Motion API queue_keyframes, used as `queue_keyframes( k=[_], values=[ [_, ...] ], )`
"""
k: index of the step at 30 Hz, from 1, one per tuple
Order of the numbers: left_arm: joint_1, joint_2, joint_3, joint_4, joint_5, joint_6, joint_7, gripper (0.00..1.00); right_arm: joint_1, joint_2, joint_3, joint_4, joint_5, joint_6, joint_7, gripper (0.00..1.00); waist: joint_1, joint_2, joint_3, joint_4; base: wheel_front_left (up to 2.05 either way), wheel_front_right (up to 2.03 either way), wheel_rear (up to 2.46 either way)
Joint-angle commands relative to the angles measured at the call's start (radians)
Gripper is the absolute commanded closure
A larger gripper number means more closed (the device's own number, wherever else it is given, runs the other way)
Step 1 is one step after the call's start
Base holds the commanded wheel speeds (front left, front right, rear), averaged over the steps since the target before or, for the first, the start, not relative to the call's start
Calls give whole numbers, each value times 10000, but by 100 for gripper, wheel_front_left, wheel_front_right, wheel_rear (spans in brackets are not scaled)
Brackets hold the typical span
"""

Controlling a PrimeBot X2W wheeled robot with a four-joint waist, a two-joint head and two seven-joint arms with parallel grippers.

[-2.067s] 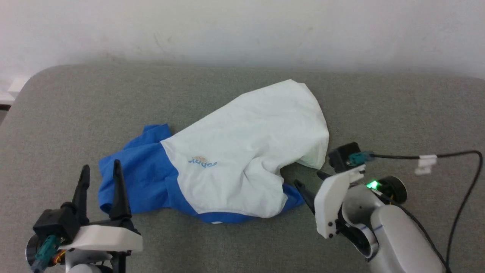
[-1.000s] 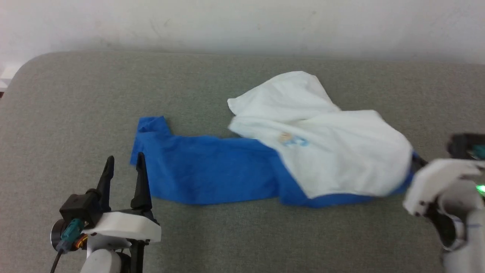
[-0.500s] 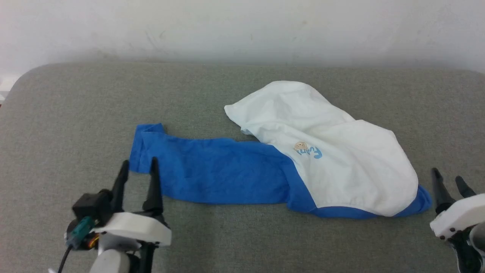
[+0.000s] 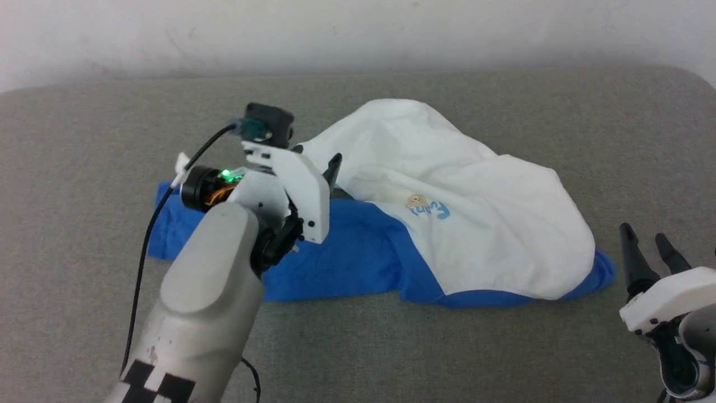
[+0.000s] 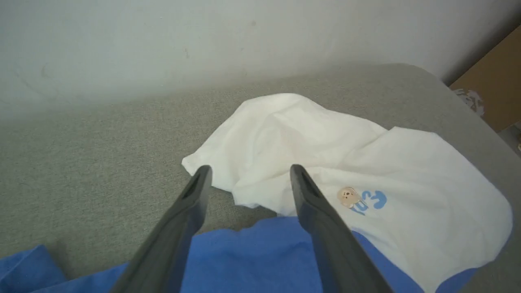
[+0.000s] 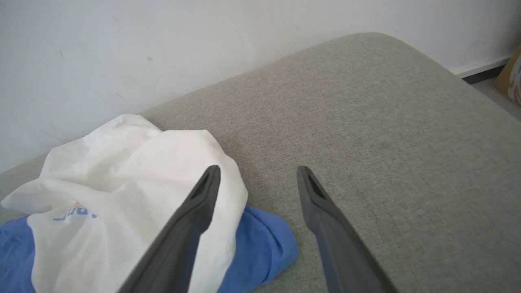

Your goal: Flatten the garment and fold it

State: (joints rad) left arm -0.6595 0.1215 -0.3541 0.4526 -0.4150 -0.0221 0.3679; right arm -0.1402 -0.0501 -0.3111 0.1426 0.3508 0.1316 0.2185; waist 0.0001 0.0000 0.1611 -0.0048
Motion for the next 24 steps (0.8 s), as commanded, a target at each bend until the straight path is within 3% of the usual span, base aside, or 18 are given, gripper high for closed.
queue_keyframes(
  k=[1, 6, 11, 12, 13, 14, 20, 24],
  values=[
    [-313, 7, -213, 273, 161, -87, 396, 0, -110, -2, 75, -1, 81, -9, -39, 0, -1, 0, 569, -606, 0, 0, 0],
    [-1196, 147, -1025, 1468, 671, -338, 1913, 0, -189, -1, 209, 245, 287, -9, -248, 0, -1, 0, 971, -1139, 0, 0, 0],
    [-1301, 77, -1046, 2033, 582, -330, 1858, 0, -226, -1, 263, 497, 397, -9, -522, 0, -1, 0, 1133, -1338, 0, 0, 0],
    [-1313, 74, -1050, 2117, 576, -337, 1779, 13, -241, -1, 262, 533, 396, -9, -564, 0, -1, 0, 1147, -1338, 0, 0, 0],
    [-1330, 57, -1023, 2164, 550, -333, 1629, 71, -253, -1, 257, 565, 390, -9, -600, 0, -1, 0, 1151, -1323, 0, 0, 0],
    [-1347, 40, -1015, 2211, 532, -347, 1480, 100, -268, -1, 250, 592, 385, -9, -635, 0, -1, 0, 1143, -1287, 0, 0, 0],
    [-1635, -141, -538, 2280, -19, -436, 456, 100, -350, -1, 390, 659, 314, -9, -682, 0, -1, 0, 1007, -931, 0, 0, 0],
    [-2186, 153, 433, 2189, -384, 56, -775, 100, -429, -1, 631, 645, 346, -9, -643, 0, -1, 0, 943, -833, 0, 0, 0]
  ],
)
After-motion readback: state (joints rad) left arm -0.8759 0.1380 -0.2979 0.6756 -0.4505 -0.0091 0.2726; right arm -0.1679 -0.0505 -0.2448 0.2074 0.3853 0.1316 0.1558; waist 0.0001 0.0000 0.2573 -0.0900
